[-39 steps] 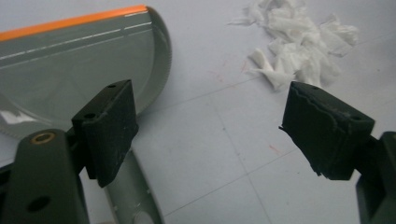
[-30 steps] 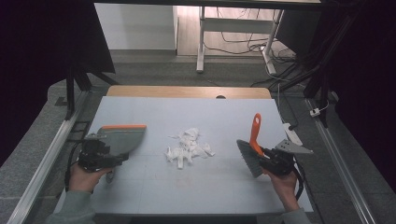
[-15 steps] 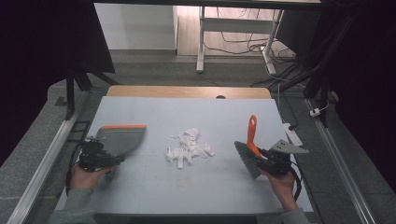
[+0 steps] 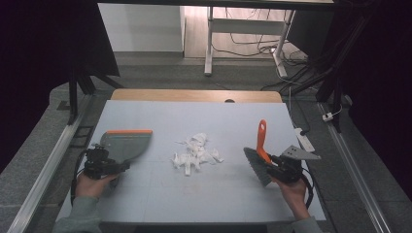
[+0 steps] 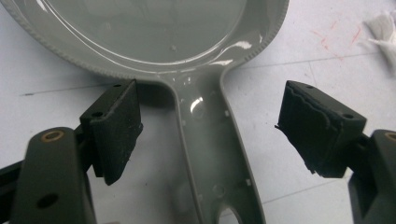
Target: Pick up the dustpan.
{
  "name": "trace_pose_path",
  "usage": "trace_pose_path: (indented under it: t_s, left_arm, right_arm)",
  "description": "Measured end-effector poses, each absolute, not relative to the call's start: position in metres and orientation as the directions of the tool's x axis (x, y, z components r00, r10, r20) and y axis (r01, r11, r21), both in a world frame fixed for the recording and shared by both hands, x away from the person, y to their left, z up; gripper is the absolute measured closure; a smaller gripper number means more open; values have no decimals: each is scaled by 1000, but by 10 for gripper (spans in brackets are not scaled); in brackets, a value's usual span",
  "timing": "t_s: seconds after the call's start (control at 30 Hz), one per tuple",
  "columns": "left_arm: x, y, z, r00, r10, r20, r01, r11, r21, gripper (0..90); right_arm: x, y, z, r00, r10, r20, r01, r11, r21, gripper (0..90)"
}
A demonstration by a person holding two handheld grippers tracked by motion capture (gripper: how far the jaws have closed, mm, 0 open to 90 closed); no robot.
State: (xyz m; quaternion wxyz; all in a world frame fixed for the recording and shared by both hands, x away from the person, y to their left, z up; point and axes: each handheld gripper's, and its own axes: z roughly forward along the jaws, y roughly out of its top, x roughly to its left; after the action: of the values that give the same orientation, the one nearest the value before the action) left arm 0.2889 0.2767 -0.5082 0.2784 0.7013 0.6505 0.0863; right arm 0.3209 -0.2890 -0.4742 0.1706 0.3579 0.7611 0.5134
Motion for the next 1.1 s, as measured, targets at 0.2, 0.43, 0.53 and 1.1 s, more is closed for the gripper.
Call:
trace_pose_path:
  t_s: [0.2, 0.43, 0.53, 1.1]
  left_arm:
    - [287, 275, -510, 133, 963, -233, 868, 0, 497, 235]
    - [293, 271, -520, 136, 961, -240, 884, -8, 468, 276]
    - [295, 271, -523, 124, 963, -239, 886, 1, 464, 325]
    - [295, 280, -527, 100, 950, -296, 873, 59, 485, 593]
  right_arm:
    - [321, -290, -474, -684, 722, 110, 372, 215, 903, 701]
    - [322, -289, -475, -686, 720, 107, 374, 223, 900, 701]
    - [322, -289, -476, -687, 719, 105, 373, 226, 900, 701]
    - [322, -288, -476, -689, 718, 100, 373, 233, 898, 701]
